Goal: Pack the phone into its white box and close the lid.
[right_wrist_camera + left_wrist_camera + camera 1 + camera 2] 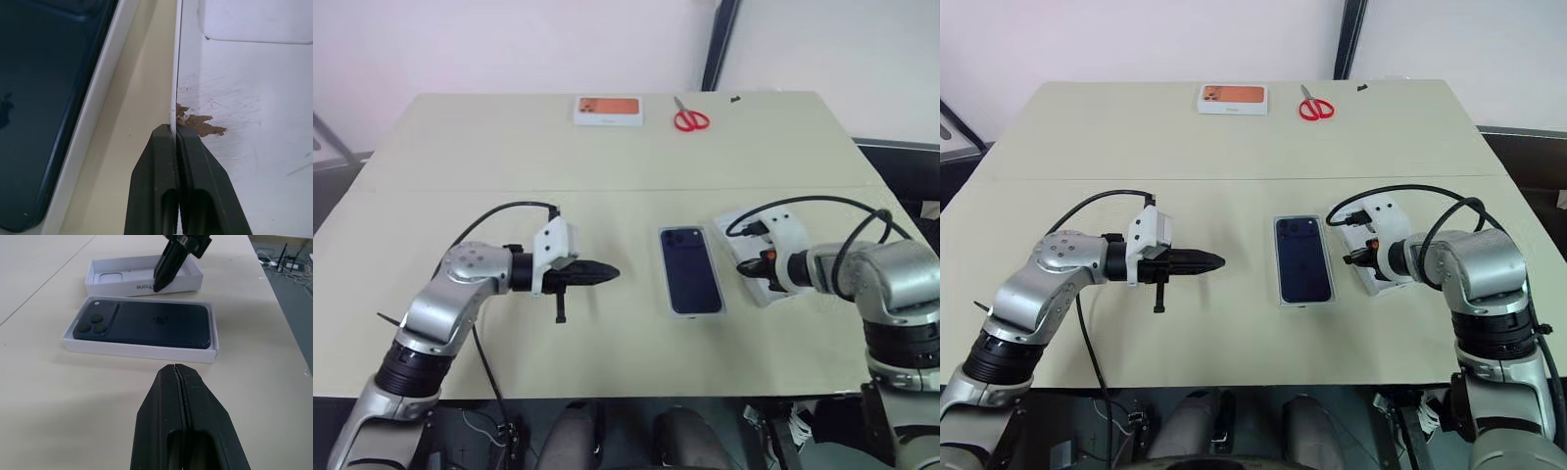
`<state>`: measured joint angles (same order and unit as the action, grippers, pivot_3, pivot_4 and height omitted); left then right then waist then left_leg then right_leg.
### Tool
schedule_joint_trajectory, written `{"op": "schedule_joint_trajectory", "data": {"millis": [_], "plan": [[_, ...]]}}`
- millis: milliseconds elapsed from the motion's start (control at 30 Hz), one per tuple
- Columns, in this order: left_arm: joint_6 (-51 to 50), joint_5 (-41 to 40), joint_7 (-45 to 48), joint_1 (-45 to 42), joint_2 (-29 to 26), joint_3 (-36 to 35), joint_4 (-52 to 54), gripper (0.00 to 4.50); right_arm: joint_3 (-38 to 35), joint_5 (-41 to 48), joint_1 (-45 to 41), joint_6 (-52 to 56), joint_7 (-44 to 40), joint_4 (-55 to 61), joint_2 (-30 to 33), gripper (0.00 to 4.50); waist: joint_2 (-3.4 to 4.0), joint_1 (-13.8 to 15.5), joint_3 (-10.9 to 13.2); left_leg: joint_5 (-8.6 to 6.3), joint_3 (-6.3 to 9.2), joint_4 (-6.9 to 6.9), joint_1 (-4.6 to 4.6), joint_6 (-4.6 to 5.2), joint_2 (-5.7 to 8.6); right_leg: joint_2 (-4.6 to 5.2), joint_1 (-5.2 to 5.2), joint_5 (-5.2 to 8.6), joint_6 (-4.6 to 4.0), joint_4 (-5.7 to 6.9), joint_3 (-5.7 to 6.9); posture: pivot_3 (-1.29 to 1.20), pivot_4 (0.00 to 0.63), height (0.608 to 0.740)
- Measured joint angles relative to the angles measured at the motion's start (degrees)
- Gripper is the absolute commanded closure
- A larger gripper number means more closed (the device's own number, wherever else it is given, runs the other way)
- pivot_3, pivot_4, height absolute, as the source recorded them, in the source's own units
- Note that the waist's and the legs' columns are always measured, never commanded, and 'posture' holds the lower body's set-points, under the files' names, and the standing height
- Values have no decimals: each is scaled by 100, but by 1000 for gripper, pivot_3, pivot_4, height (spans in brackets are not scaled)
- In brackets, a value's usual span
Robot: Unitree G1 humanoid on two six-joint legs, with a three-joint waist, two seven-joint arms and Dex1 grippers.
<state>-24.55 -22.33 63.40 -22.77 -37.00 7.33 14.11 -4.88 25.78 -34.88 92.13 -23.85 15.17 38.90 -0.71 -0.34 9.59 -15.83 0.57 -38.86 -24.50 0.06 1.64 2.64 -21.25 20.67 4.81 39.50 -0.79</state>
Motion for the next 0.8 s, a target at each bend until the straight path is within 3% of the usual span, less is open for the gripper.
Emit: {"op": "schedule_joint_trajectory", "data": {"millis": [133,267,333,400,467,600,700,800], "plan": [[120,64,-231,188,-1,-126,-290,4500,-734,786,-955,-2,-25,-197,-3,4422,5,-63,2,0,-3,15,1,0,0,-2,-12,0,0,6,-2,0,150,740],[189,66,-420,282,-6,-375,-586,4500,-1232,3291,-1246,-2,217,-676,21,4422,4,-61,2,0,-3,24,2,1,-3,-2,-9,0,0,-1,1,0,150,740],[285,94,-499,269,-20,-467,-712,4500,-1123,4920,-1216,-107,991,-1055,7,4422,4,-53,2,-2,-4,11,1,4,-4,-1,-3,0,0,-1,1,0,150,740],[344,115,-552,232,-22,-527,-817,4500,-489,7031,-949,-826,2270,-1201,172,4422,1,-46,3,-6,-3,1,1,12,-7,1,8,0,0,-4,6,0,150,740],[365,119,-631,130,-17,-611,-940,4500,-94,8129,-696,-1391,3047,-1189,-117,4422,-2,-71,4,-9,-5,-5,-1,16,-7,-1,11,0,0,-5,7,0,150,740],[392,122,-717,-20,-23,-709,-1014,4500,-99,8504,-265,-2346,4564,-826,-1775,4422,-1,-86,2,-8,-7,1,-3,15,-11,-6,-1,-1,2,1,4,0,150,740],[402,164,-740,-9,-18,-705,-1067,4500,-102,8564,267,-3540,6900,3,-3782,4422,0,-140,1,19,-9,9,-17,-32,-12,-6,-35,-1,2,46,2,0,150,740],[402,178,-775,17,-6,-703,-1056,4500,-97,8603,512,-4312,8873,608,-4635,4422,-6,-136,-3,22,-7,-10,-32,-38,-9,-3,-46,-1,2,54,3,0,150,740]]}}
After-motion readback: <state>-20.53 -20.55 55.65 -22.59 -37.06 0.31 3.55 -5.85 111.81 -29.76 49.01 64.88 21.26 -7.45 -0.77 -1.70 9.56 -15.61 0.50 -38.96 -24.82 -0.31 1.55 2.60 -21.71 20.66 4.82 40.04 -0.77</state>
